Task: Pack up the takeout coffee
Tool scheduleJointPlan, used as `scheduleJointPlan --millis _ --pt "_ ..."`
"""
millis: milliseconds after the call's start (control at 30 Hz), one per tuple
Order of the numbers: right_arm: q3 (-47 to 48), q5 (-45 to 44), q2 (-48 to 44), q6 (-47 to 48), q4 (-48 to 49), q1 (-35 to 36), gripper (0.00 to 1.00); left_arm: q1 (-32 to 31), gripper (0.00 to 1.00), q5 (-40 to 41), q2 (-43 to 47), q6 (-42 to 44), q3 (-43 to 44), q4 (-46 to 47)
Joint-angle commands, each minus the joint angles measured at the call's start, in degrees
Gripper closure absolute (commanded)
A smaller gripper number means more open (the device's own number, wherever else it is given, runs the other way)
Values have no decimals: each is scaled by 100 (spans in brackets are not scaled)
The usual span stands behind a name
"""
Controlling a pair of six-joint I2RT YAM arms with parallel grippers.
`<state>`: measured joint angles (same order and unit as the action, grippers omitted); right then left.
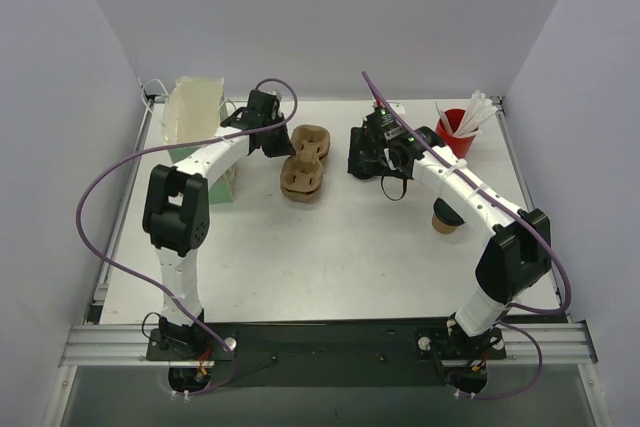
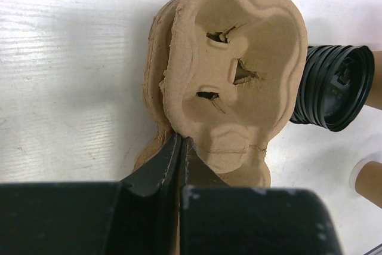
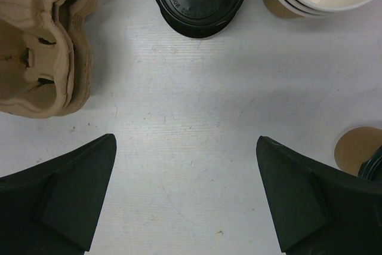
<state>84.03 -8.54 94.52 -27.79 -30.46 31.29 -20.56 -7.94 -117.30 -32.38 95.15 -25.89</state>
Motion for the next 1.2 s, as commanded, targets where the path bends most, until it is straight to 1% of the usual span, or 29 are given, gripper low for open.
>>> scheduleJointPlan --millis 0,133,233,267,300,333,400,433,467,633,867,1000,1033,1067,1167 --pt "52 -69 14 63 -127 53 3 25 98 -84 330 48 257 375" --pt "52 -69 14 72 -118 53 3 25 97 -6 181 197 495 93" --pt "52 -52 31 63 -110 53 3 25 94 39 67 320 653 -188" --pt "52 -43 23 63 -118 53 3 25 92 30 49 338 662 -232" --pt "61 -43 31 55 -118 53 3 25 86 4 31 355 654 -241" --pt "61 -34 40 55 -110 53 3 25 84 -23 5 373 645 -241" --pt "70 -25 49 55 -118 53 3 25 83 -32 -13 382 645 -241" --pt "70 -25 49 55 -118 62 3 25 80 -49 -56 382 653 -250" --pt "70 -25 49 55 -110 62 3 25 79 -41 -91 399 723 -337" --pt "52 -34 49 63 -118 70 3 17 78 -58 -215 461 759 -443" --pt "61 -17 58 54 -110 62 3 8 72 -23 -303 575 864 -584" --pt "78 -8 75 46 -118 70 3 -1 73 -23 -408 654 996 -645" --pt "79 -17 75 54 -118 79 3 -1 73 -14 -460 672 1144 -689" --pt "70 -17 67 54 -118 79 3 -18 73 116 -531 707 1250 -881" --pt "61 -43 58 72 -118 79 3 -36 73 179 -663 786 1383 -944"
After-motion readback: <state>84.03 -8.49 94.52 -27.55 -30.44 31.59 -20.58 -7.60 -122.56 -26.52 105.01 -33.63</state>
